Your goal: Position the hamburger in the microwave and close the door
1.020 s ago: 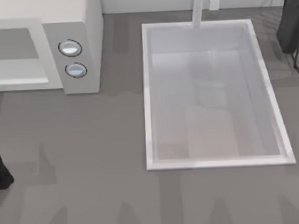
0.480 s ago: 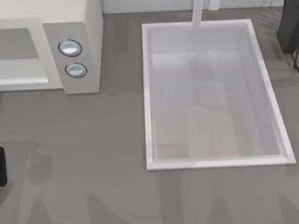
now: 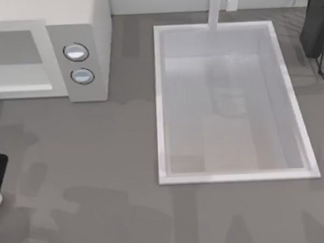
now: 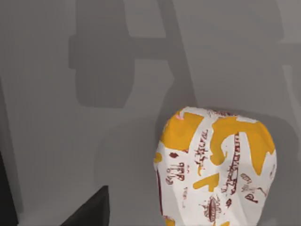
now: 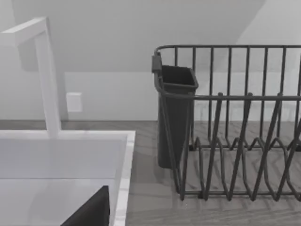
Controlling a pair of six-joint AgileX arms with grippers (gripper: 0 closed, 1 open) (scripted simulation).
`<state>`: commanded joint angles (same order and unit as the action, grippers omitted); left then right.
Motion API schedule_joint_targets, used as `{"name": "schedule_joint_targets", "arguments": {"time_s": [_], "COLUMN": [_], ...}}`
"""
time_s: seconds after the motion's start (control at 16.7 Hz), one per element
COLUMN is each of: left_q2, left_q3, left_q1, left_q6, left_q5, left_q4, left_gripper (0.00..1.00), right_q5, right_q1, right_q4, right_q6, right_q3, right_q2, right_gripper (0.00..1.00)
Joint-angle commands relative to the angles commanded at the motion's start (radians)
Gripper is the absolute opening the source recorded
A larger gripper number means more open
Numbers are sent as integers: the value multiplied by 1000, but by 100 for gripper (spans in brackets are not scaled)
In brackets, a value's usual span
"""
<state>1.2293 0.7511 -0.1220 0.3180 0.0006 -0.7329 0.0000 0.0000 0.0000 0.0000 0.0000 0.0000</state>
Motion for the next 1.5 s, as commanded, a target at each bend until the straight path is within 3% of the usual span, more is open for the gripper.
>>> {"name": "schedule_joint_targets", "arguments": {"time_s": [0.36, 0.84, 1.32, 1.5], "left_q2": [326, 368, 518, 545], "left_q3": [200, 224, 82, 57], "left_q1": [-33, -33, -38, -39], "left_q6": [77, 86, 90, 91], "left_q5": [3, 4, 4, 4], "left_q4": [-191, -213, 86, 130], "left_gripper": [100, 100, 100, 100], "right_q5": [0, 0, 0, 0], "right_q1": [0, 0, 0, 0], "right_q4": [0, 0, 0, 0], "right_q6": [0, 0, 0, 0], "right_q3": [0, 0, 0, 0], "right_q2": [0, 0, 0, 0], "right_gripper": [100, 100, 100, 100]}}
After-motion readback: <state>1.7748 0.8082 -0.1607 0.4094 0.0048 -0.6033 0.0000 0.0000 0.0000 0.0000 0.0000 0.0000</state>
